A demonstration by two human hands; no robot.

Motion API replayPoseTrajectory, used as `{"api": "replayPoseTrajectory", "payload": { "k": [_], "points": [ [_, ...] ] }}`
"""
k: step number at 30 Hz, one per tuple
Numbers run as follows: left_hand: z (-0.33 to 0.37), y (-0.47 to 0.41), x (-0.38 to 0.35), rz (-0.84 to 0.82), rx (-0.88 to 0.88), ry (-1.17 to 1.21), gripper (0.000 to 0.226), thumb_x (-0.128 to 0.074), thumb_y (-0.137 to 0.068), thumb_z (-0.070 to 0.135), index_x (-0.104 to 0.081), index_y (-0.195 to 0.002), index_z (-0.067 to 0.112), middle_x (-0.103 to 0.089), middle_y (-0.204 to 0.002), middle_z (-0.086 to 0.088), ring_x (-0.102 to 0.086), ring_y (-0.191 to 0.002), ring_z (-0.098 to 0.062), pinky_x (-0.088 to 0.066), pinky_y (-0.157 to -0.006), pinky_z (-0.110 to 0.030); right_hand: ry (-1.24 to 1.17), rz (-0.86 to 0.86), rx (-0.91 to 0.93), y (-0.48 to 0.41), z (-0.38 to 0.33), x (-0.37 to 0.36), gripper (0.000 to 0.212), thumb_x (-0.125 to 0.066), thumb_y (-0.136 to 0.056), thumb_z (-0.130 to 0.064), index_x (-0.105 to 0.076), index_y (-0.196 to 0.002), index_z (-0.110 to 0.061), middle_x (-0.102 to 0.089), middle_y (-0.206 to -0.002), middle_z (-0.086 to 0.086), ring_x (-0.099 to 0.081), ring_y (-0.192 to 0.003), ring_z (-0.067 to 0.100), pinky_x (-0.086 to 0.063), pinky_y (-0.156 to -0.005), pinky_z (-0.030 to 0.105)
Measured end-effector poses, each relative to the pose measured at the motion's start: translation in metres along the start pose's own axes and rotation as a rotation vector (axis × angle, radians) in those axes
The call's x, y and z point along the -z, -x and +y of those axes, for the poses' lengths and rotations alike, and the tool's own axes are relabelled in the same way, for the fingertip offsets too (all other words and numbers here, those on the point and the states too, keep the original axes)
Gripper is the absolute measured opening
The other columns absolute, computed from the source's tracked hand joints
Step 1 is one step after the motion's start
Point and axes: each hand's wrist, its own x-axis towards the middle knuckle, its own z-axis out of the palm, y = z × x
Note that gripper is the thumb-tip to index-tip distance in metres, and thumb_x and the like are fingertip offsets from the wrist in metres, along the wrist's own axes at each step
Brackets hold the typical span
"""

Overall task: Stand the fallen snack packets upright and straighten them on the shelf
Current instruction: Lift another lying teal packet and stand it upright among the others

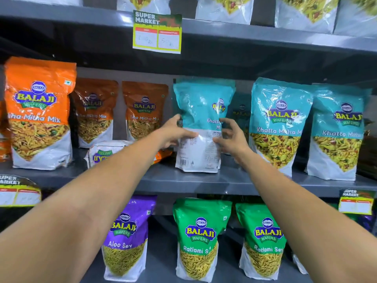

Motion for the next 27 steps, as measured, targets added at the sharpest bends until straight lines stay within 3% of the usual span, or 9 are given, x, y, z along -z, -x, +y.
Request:
{"api": "replayPoseTrajectory", "payload": {
  "k": [4, 6, 8, 10, 12, 15, 18, 22, 27],
  "points": [
    [-0.010, -0.001, -0.004, 0.045, -0.060, 0.004, 0.104, -0.083, -0.067, 0.019, -0.019, -0.148, 0.022, -0.051, -0.139, -0.007, -0.058, -0.109, -0.024, -0.050, -0.094, -0.044, -0.055, 0.026, 0.044, 0.000, 0.022, 0.000, 0.056, -0.064, -0.085, 0.000, -0.043, -0.134, -0.015, -0.060, -0.117, 0.002, -0.060, -0.104, 0.008, -0.054, -0.091, 0.037],
    [-0.010, -0.002, -0.001, 0.120, -0.106, -0.162, 0.099, -0.087, -0.061, 0.030, -0.030, -0.142, 0.019, -0.053, -0.136, -0.008, -0.055, -0.113, -0.025, -0.050, -0.094, -0.041, -0.170, 0.083, -0.052, -0.001, 0.026, -0.001, 0.049, -0.065, -0.087, -0.024, -0.040, -0.130, -0.023, -0.059, -0.118, 0.004, -0.061, -0.101, 0.015, -0.054, -0.083, 0.036],
    [-0.013, -0.001, -0.002, 0.288, -0.161, -0.346, 0.076, -0.088, -0.053, 0.043, -0.048, -0.113, 0.017, -0.061, -0.109, -0.006, -0.061, -0.098, -0.024, -0.055, -0.082, -0.040, -0.321, 0.096, -0.239, -0.001, 0.030, -0.004, 0.041, -0.048, -0.093, -0.048, -0.043, -0.125, -0.024, -0.062, -0.101, 0.004, -0.059, -0.077, 0.017, -0.046, -0.061, 0.031],
    [-0.018, 0.002, -0.008, 0.354, -0.171, -0.336, 0.056, -0.087, -0.054, 0.044, -0.051, -0.088, 0.018, -0.062, -0.085, -0.005, -0.064, -0.072, -0.022, -0.060, -0.064, -0.042, -0.376, 0.048, -0.329, 0.000, 0.034, -0.008, 0.044, -0.035, -0.098, -0.045, -0.052, -0.123, -0.013, -0.060, -0.077, 0.000, -0.044, -0.057, 0.012, -0.031, -0.051, 0.026],
    [-0.024, 0.000, -0.011, 0.323, -0.153, -0.218, 0.044, -0.087, -0.058, 0.036, -0.052, -0.080, 0.020, -0.067, -0.080, -0.007, -0.068, -0.067, -0.023, -0.061, -0.061, -0.044, -0.349, 0.063, -0.307, -0.001, 0.038, -0.011, 0.033, -0.040, -0.099, -0.027, -0.059, -0.116, -0.006, -0.061, -0.071, -0.002, -0.047, -0.060, 0.013, -0.036, -0.053, 0.026],
    [-0.029, 0.000, -0.015, 0.220, -0.103, 0.027, 0.038, -0.082, -0.066, 0.020, -0.055, -0.093, 0.015, -0.072, -0.098, -0.014, -0.068, -0.086, -0.025, -0.056, -0.087, -0.044, -0.369, 0.102, -0.256, -0.003, 0.040, -0.010, 0.006, -0.056, -0.092, -0.012, -0.061, -0.091, -0.015, -0.063, -0.081, 0.001, -0.056, -0.074, 0.014, -0.047, -0.069, 0.029],
    [-0.036, 0.004, -0.025, -0.065, -0.096, 0.146, 0.038, -0.075, -0.076, 0.015, -0.047, -0.102, 0.014, -0.062, -0.121, -0.017, -0.060, -0.103, -0.021, -0.049, -0.094, -0.035, -0.481, 0.086, -0.242, 0.000, 0.042, -0.012, 0.020, -0.067, -0.083, -0.007, -0.052, -0.084, -0.020, -0.060, -0.081, 0.000, -0.056, -0.070, 0.013, -0.046, -0.059, 0.029],
    [-0.041, 0.002, -0.025, -0.035, -0.164, -0.301, 0.074, -0.084, -0.059, 0.046, -0.051, -0.120, 0.023, -0.051, -0.129, 0.001, -0.052, -0.118, -0.015, -0.040, -0.107, -0.033, -0.481, 0.045, -0.335, -0.003, 0.040, -0.001, 0.037, -0.073, -0.078, -0.014, -0.045, -0.100, -0.023, -0.062, -0.086, 0.000, -0.057, -0.071, 0.016, -0.047, -0.063, 0.032],
    [-0.042, 0.000, -0.015, -0.057, -0.031, -0.088, 0.075, -0.088, -0.059, 0.014, -0.042, -0.118, 0.013, -0.063, -0.110, -0.002, -0.061, -0.098, -0.012, -0.051, -0.090, -0.030, -0.494, -0.093, -0.525, -0.011, 0.035, 0.012, 0.014, -0.051, -0.084, -0.035, -0.053, -0.086, -0.022, -0.057, -0.089, -0.004, -0.055, -0.068, 0.018, -0.041, -0.061, 0.028]
  ]
}}
